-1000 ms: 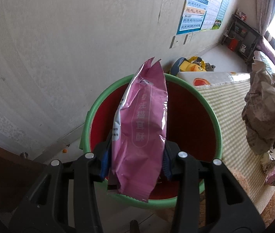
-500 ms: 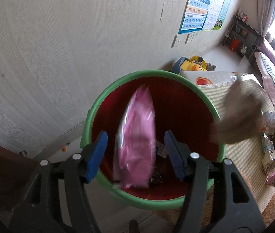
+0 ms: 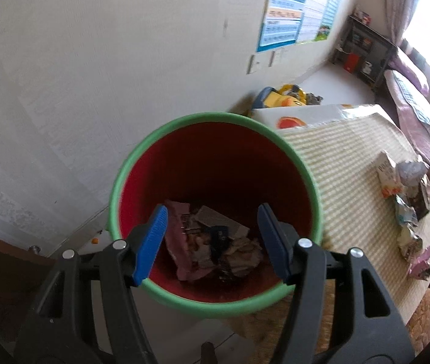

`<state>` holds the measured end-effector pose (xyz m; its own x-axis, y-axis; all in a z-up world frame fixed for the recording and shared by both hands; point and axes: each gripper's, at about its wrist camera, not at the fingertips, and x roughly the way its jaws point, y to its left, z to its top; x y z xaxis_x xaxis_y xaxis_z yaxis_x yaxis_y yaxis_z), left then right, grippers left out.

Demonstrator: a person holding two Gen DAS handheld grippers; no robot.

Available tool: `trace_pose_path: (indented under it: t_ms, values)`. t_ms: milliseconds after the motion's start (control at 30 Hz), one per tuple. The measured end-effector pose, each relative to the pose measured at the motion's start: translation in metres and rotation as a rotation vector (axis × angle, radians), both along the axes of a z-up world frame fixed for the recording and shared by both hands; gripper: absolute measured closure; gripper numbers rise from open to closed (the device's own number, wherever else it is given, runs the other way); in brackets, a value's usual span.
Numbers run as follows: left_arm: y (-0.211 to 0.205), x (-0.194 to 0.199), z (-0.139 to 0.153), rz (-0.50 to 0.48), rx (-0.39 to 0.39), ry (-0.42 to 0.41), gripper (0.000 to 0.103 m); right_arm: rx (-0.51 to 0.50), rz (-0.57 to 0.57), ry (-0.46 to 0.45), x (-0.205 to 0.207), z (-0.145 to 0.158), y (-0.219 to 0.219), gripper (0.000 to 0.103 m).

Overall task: Collect trash
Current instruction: 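Open both grippers to drop the pink bag and crumpled paper into the bin, then grasp the torn pink wrapper with the right gripper while the left gripper grasps the white printed wrapper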

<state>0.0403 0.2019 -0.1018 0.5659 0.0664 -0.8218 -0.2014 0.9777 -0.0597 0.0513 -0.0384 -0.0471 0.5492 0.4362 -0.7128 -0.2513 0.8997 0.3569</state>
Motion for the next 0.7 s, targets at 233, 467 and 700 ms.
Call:
trace_pose_path:
  t_ms: [233,467,700]
  values:
    - [-0.041,0.002,0.01,-0.082,0.003,-0.008,0.044,-0.032,-0.329,0.066,-0.03,-0.025,-0.129,0.035]
    - [-0.094,0.003,0.015,-0.193,-0.03,0.006,0.042,0.095,-0.627,0.273,-0.054,-0.085,-0.223,0.03]
    - [-0.158,0.0,0.015,-0.326,-0.085,0.053,0.04,0.091,-0.532,0.345,-0.046,-0.119,-0.21,0.032]
